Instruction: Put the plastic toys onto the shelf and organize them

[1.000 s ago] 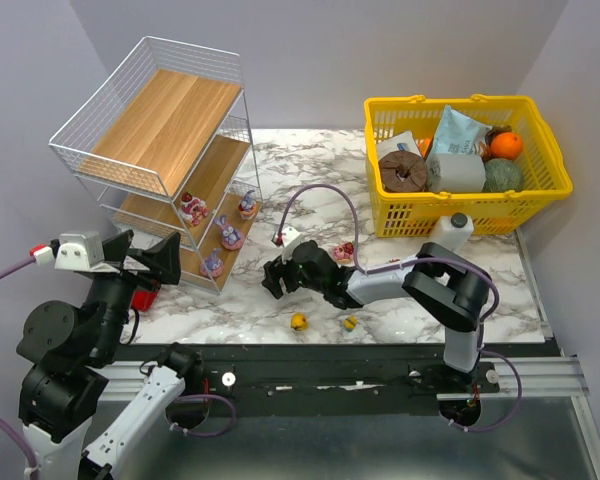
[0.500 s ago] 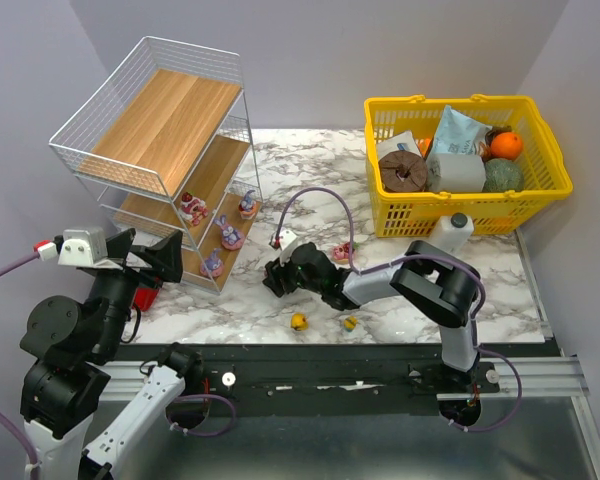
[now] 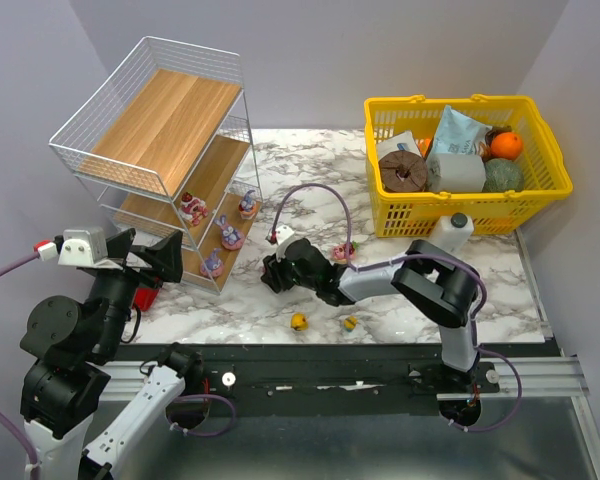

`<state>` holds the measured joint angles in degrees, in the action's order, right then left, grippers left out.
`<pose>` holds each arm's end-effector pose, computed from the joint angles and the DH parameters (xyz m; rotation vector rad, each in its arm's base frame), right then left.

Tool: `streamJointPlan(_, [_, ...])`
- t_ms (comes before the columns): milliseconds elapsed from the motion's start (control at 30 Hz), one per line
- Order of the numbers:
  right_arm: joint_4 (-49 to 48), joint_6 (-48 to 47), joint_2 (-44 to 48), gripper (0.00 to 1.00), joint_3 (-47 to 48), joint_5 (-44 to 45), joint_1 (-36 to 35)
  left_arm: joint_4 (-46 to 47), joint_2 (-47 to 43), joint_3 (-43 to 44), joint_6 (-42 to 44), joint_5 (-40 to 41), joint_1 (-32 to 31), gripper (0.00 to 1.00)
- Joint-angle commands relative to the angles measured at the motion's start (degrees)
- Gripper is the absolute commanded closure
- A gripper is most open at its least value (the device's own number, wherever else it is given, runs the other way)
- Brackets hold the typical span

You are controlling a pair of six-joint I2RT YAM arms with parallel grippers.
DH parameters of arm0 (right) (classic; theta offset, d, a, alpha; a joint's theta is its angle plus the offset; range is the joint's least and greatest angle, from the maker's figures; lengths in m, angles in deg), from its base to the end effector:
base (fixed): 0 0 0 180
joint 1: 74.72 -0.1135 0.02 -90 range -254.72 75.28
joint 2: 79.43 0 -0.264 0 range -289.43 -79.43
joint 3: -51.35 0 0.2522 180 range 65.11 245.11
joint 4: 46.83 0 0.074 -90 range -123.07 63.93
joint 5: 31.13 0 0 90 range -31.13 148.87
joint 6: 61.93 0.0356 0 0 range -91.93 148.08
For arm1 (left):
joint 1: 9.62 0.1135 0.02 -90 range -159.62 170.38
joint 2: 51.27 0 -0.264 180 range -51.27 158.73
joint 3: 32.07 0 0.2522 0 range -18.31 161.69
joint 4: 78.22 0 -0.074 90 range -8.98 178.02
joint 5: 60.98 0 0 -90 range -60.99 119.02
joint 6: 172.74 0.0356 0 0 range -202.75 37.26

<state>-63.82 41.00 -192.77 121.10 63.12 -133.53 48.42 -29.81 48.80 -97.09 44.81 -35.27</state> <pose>0.2121 0.3452 0.1330 -0.7771 1.9600 0.6995 0.0135 0.0043 0.4386 -0.0804 1.4775 -0.3654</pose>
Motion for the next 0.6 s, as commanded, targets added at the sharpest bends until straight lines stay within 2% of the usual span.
streamJointPlan(0, [9.5, 3.8, 5.5, 0.86, 4.5, 4.4, -0.3, -0.7, -0.2, 0.2, 1.1, 0.3, -0.4, 0.01])
streamJointPlan(167, [25.5, 4.3, 10.2, 0.85, 14.4, 7.5, -0.3, -0.7, -0.2, 0.4, 1.1, 0.6, -0.4, 0.01])
streamJointPlan(367, [37.6, 4.2, 11.3, 0.82, 26.8, 8.5, -0.3, -0.7, 0.1, 0.9, 1.2, 1.3, -0.4, 0.01])
streamJointPlan(567, [39.1, 2.5, 9.4, 0.81, 35.7, 9.7, -0.3, -0.6, 0.5, 1.0, 0.8, 0.8, -0.4, 0.01])
